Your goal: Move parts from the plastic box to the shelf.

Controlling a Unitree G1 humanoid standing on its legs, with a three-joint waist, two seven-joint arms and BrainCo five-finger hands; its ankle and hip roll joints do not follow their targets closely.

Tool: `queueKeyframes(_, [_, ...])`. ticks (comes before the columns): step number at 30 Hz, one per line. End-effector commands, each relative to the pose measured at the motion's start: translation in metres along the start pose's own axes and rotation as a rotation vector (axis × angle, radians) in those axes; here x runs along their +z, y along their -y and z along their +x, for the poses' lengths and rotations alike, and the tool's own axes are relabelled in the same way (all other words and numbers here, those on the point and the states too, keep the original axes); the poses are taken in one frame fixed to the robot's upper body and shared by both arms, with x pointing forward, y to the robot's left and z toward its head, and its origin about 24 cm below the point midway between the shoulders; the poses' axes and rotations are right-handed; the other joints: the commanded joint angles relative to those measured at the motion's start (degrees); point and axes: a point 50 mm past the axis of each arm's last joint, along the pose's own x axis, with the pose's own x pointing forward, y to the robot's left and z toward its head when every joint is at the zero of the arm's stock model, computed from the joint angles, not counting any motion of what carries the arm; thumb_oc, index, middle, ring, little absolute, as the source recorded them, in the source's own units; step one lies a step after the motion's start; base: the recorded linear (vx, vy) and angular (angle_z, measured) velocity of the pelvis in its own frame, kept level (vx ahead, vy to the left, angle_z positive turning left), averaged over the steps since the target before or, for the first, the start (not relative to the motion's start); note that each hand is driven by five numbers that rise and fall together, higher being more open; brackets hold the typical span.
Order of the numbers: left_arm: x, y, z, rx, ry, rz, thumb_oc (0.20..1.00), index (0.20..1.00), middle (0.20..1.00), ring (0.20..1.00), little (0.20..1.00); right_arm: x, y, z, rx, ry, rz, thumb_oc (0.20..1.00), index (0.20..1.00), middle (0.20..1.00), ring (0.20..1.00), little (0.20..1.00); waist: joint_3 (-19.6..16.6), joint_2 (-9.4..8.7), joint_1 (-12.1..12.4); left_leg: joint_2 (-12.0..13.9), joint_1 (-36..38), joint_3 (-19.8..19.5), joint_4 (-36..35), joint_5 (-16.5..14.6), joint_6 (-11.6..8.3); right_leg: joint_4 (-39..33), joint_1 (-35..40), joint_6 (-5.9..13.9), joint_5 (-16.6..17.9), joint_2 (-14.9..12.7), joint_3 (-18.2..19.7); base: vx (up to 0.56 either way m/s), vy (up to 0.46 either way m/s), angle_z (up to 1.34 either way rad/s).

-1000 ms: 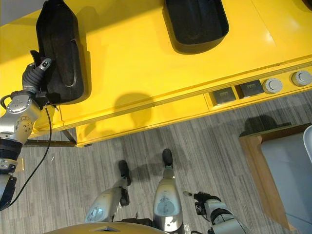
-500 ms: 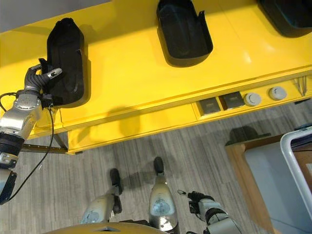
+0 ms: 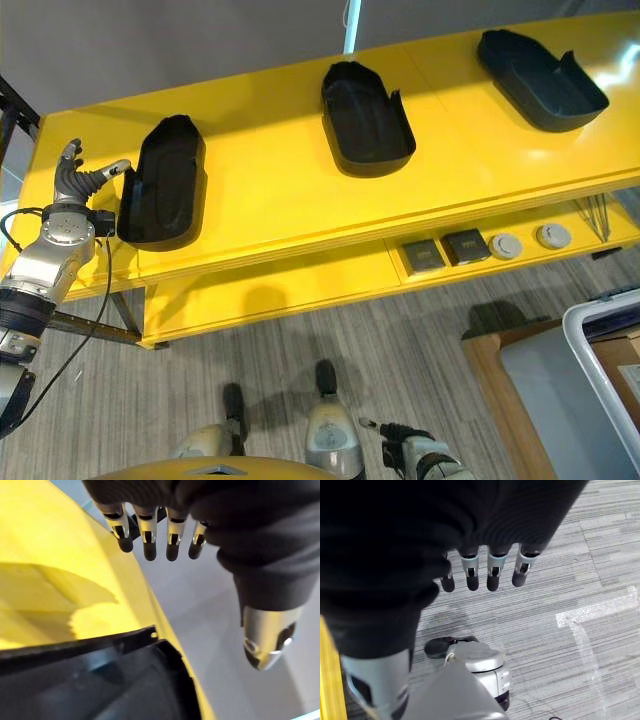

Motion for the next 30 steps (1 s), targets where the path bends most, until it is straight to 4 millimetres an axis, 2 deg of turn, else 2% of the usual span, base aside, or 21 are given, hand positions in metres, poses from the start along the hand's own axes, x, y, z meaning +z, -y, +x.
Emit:
queueKeyframes(1, [0.049, -0.011, 0.003, 0.051, 0.263, -0.166, 1.000, 1.000, 1.000, 1.000, 1.000, -0.018, -0.004, 0.001, -0.012, -0.067, -0.022, 1.000, 1.000, 1.000, 1.000, 1.000, -1.80, -0.15, 0.56, 1.46, 0.15, 2.24, 0.01, -0.38, -1.08, 0.07, 2.34, 0.39, -4.64, -0.49, -0.39, 0.00, 0.000, 0.00])
queueKeyframes(2, [0.049, -0.011, 0.003, 0.051, 0.263, -0.166, 1.000, 1.000, 1.000, 1.000, 1.000, -0.018, -0.004, 0.001, -0.012, -0.067, -0.022, 1.000, 1.000, 1.000, 1.000, 1.000, -1.80, -0.15, 0.56, 1.46, 0.15, 2.24, 0.01, -0.38, -1.08, 0.07, 2.34, 0.39, -4.64, -0.49, -0.39, 0.02, 0.004, -0.04])
queueKeyframes(3, [0.062, -0.008, -0.015, 0.009, 0.397, -0.254, 1.000, 1.000, 1.000, 1.000, 1.000, -0.024, -0.006, 0.001, -0.013, -0.091, -0.017, 1.000, 1.000, 1.000, 1.000, 1.000, -3.96, -0.49, 1.88, 1.51, 1.38, 2.08, 0.01, -0.75, -1.13, 0.07, 4.11, 0.35, -5.11, -0.69, -1.48, 0.02, 0.005, -0.04])
queueKeyframes(6, [0.062, -0.008, -0.036, -0.056, 0.479, -0.306, 1.000, 1.000, 1.000, 1.000, 1.000, -0.028, -0.010, 0.001, -0.012, -0.106, -0.031, 1.000, 1.000, 1.000, 1.000, 1.000, -5.73, -1.06, 3.62, 1.55, 2.66, 1.47, 0.01, -1.24, -0.82, 0.07, 6.07, 0.17, -5.63, -0.88, -2.64, 0.01, 0.012, 0.08])
queueKeyframes(7, [0.060, -0.007, -0.042, -0.075, 0.494, -0.301, 0.944, 0.944, 0.944, 0.944, 0.944, -0.029, -0.011, 0.001, -0.012, -0.109, -0.034, 1.000, 1.000, 1.000, 1.000, 1.000, -6.10, -1.24, 4.05, 1.57, 2.98, 1.31, 0.01, -1.40, -0.71, 0.07, 6.54, 0.11, -5.77, -0.92, -2.90, 0.00, 0.017, 0.15])
queueKeyframes(8, [0.058, -0.007, -0.045, -0.084, 0.499, -0.303, 0.683, 0.683, 0.683, 0.683, 0.683, -0.030, -0.011, 0.001, -0.011, -0.111, -0.038, 1.000, 1.000, 1.000, 1.000, 1.000, -6.32, -1.36, 4.38, 1.58, 3.21, 1.20, 0.01, -1.52, -0.62, 0.07, 6.86, 0.09, -5.85, -0.96, -3.11, 0.00, 0.000, 0.00])
queueKeyframes(9, [0.056, -0.007, -0.049, -0.092, 0.499, -0.309, 0.200, 0.200, 0.200, 0.200, 0.200, -0.030, -0.011, 0.001, -0.012, -0.111, -0.042, 1.000, 1.000, 1.000, 1.000, 1.000, -6.52, -1.46, 4.67, 1.58, 3.51, 1.07, 0.01, -1.66, -0.53, 0.07, 7.24, 0.10, -5.96, -1.02, -3.36, -0.01, 0.021, 0.07])
queueKeyframes(12, [0.043, -0.007, -0.062, -0.149, 0.500, -0.331, 0.200, 0.200, 0.200, 0.200, 0.200, -0.030, -0.012, 0.001, -0.016, -0.111, -0.020, 1.000, 1.000, 1.000, 1.000, 1.000, -7.17, -1.91, 6.00, 1.17, 4.06, 0.48, 0.01, -2.30, -0.13, 0.07, 8.43, 0.17, -6.28, -1.08, -4.14, -0.01, 0.012, 0.14])
queueKeyframes(15, [0.010, 0.002, -0.076, -0.229, 0.398, -0.358, 0.200, 0.200, 0.200, 0.200, 0.200, -0.028, -0.019, 0.002, 0.009, -0.106, -0.008, 1.000, 1.000, 1.000, 1.000, 1.000, -7.50, -2.61, 7.65, 0.35, 4.13, -0.45, 0.01, -3.14, 0.44, 0.07, 9.38, 0.12, -6.44, -1.21, -5.30, -0.01, -0.001, 0.28])
queueKeyframes(16, [0.010, 0.002, -0.077, -0.229, 0.398, -0.358, 0.200, 0.200, 0.200, 0.200, 0.200, -0.028, -0.019, 0.002, 0.009, -0.107, -0.008, 1.000, 1.000, 1.000, 1.000, 1.000, -7.53, -2.61, 7.63, 0.34, 4.13, -0.47, 0.01, -3.14, 0.45, 0.07, 9.38, 0.12, -6.45, -1.22, -5.32, -0.02, -0.001, 0.24])
queueKeyframes(18, [-0.016, 0.015, -0.091, -0.304, 0.315, -0.358, 0.200, 0.200, 0.200, 0.200, 0.200, -0.025, -0.027, 0.002, 0.031, -0.095, 0.017, 1.000, 1.000, 1.000, 1.000, 1.000, -7.14, -3.07, 8.95, -0.30, 3.90, -1.17, 0.01, -3.56, 0.98, 0.13, 9.84, 0.06, -6.47, -1.29, -5.99, -0.04, -0.001, 0.30])
queueKeyframes(21, [-0.039, 0.027, -0.107, -0.390, 0.227, -0.354, 0.200, 0.200, 0.200, 0.200, 0.200, -0.019, -0.034, 0.002, 0.054, -0.094, -0.001, 1.000, 1.000, 1.000, 1.000, 1.000, -6.38, -3.31, 10.18, -0.74, 3.49, -1.78, 0.01, -3.62, 1.39, 0.64, 10.03, -0.12, -6.71, -1.40, -6.97, -0.04, -0.001, 0.29])
queueKeyframes(26, [-0.055, 0.048, -0.130, -0.566, 0.221, -0.266, 0.200, 0.200, 0.200, 0.200, 0.200, -0.014, -0.034, 0.002, 0.050, -0.093, 0.002, 1.000, 1.000, 1.000, 1.000, 1.000, -5.52, -3.24, 11.19, -0.97, 2.88, -1.74, 0.01, -3.52, 1.41, 0.46, 9.79, 0.01, -6.38, -1.66, -8.38, -0.02, -0.006, 0.10])
queueKeyframes(30, [-0.060, 0.051, -0.130, -0.570, 0.190, -0.261, 0.200, 0.200, 0.200, 0.200, 0.200, -0.014, -0.029, 0.002, 0.037, -0.098, 0.003, 1.000, 1.000, 1.000, 1.000, 1.000, -5.37, -2.95, 10.79, -0.76, 2.54, -0.78, 0.01, -3.35, 1.12, 0.07, 9.15, 0.40, -5.91, -1.83, -8.62, 0.00, 0.005, 0.02])
